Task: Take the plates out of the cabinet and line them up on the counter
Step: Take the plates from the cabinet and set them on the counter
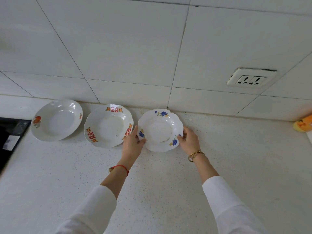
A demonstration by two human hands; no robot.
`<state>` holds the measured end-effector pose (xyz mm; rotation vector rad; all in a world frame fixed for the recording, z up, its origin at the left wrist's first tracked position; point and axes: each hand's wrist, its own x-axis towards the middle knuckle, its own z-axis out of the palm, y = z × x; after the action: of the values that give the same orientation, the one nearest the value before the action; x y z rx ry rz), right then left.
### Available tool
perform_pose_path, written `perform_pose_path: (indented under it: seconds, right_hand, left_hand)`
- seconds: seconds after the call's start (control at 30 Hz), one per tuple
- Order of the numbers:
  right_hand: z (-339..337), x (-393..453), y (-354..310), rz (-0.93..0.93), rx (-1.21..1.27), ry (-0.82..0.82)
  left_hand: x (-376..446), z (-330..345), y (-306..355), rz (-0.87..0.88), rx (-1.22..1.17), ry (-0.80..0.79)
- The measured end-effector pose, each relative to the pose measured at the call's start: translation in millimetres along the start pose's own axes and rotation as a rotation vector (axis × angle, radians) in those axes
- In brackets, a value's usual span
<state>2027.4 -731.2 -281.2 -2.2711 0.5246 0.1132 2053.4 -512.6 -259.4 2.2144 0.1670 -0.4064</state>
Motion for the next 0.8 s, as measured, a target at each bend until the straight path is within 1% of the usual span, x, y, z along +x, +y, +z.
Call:
perform_pose_path:
  seconds: [0.07,0.13,0.23,0.3,0.37,0.53,0.63,0.73,0.8]
  right_hand:
    - [-2,-3,-1,0.026,-0.035,-0.007]
    - [-7,-11,-7,0.045,-0.108,-0.012]
    - [-18,-30,-21,0.012,-0.138,0.003]
    - [-26,-46,-31,-0.065,-0.148,0.007]
    - [-35,-65,-42,-0.144,-0.162,0.032]
    - [-59,-125,-71,-0.376,-0.106,0.206]
    - [-69,-161,-83,-0.466,-0.065,0.272]
    - [-72,-197,-92,-0.536,-0.033,0.281]
    - [-73,-223,-100,-0.574,0.052,0.295]
  left_hand:
    - [-4,-5,1,0.005,0.006,-0.019]
    - [-11,-13,2,0.028,0.049,0.0]
    - [-30,-31,6,0.181,0.215,0.088]
    - [-47,-46,10,0.287,0.278,0.132]
    - [-66,-63,13,0.335,0.308,0.169]
    - [-121,-106,10,0.438,0.374,0.263]
    - [-158,-127,-1,0.507,0.392,0.333]
    - [-197,-144,-12,0.553,0.396,0.389]
    - [-223,-155,-19,0.565,0.399,0.419]
